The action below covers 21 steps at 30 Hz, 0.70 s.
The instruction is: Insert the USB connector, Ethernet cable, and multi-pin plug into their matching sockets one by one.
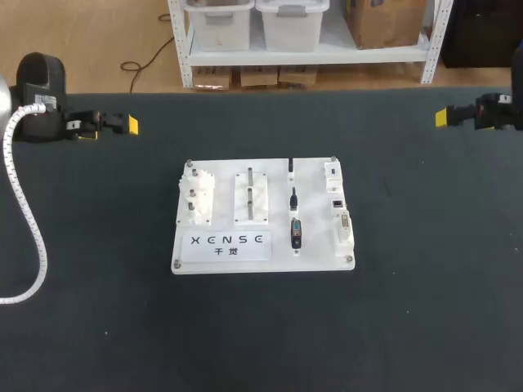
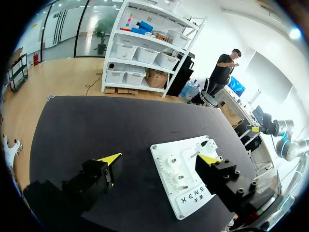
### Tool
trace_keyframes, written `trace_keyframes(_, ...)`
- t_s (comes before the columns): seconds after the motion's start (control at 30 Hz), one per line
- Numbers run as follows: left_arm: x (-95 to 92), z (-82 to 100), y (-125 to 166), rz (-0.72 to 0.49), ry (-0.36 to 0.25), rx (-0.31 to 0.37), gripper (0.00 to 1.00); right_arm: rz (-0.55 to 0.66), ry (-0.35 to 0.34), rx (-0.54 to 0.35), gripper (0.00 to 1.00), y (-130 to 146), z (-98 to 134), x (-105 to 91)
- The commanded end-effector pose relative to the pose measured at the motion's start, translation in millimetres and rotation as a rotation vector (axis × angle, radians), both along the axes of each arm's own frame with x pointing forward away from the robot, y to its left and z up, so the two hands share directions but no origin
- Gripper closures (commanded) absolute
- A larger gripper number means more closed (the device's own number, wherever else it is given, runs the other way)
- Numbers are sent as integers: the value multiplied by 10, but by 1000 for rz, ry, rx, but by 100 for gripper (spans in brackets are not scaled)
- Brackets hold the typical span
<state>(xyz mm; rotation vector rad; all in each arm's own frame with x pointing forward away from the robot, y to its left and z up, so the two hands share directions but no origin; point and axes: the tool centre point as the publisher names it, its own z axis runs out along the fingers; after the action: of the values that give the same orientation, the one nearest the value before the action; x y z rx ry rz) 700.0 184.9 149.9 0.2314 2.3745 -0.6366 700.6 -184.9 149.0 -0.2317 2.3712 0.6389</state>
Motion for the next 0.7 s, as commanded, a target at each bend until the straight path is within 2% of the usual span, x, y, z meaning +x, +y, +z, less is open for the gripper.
trace_keyframes(0.03,0,0,0,0,0,0,0,0,0,-1,0,2,-1,1)
trace_keyframes(0.57,0,0,0,0,0,0,0,0,0,-1,0,2,-1,1)
trace_keyframes(0.63,0,0,0,0,0,0,0,-10,26,-39,0,80,37,44)
trace_keyframes(0.7,0,0,0,0,0,0,0,-22,15,-96,0,200,128,102)
